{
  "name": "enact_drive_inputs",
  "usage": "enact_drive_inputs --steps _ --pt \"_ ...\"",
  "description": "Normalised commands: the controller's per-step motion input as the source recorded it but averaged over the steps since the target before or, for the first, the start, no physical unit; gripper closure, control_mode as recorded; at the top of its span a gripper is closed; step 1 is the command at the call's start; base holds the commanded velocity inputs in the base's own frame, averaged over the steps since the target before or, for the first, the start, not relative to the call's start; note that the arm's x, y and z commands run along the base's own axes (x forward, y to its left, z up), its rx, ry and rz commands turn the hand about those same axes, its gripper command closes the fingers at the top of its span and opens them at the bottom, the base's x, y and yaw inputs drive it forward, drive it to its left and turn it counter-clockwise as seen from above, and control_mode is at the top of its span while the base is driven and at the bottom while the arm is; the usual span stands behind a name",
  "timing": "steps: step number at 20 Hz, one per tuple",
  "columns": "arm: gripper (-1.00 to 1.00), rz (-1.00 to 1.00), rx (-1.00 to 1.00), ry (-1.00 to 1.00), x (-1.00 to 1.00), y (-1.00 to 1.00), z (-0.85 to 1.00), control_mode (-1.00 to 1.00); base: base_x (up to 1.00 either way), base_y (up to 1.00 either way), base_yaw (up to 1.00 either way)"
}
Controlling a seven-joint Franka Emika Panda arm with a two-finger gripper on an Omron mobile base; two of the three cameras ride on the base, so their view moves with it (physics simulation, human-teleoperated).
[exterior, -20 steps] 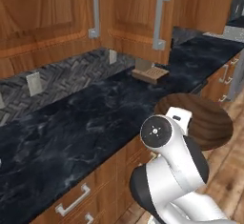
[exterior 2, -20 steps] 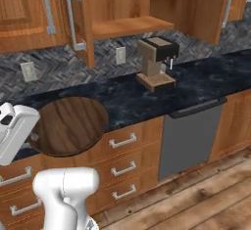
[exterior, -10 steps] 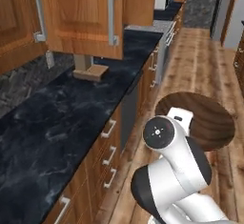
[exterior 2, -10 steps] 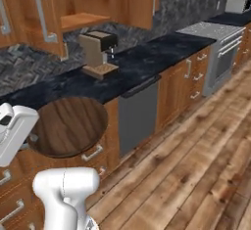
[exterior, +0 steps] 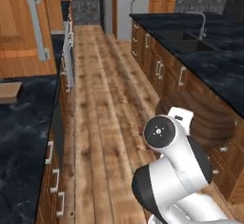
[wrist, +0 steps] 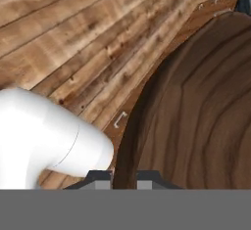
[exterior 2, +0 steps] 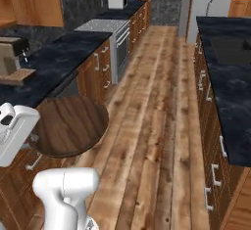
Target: Pick up the bowls from the cabinet and place each bowl in front of a stool on the dining counter.
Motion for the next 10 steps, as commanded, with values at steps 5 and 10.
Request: enact_drive_inputs --steps 5,10 --pt "1.00 0.00 0.00 0.00 0.00 0.00 0.00 1.00 -0.49 0.00 -0.70" --pt "1.00 0.00 0.00 0.00 0.00 0.00 0.00 1.00 -0.04 -0.19 -0.31"
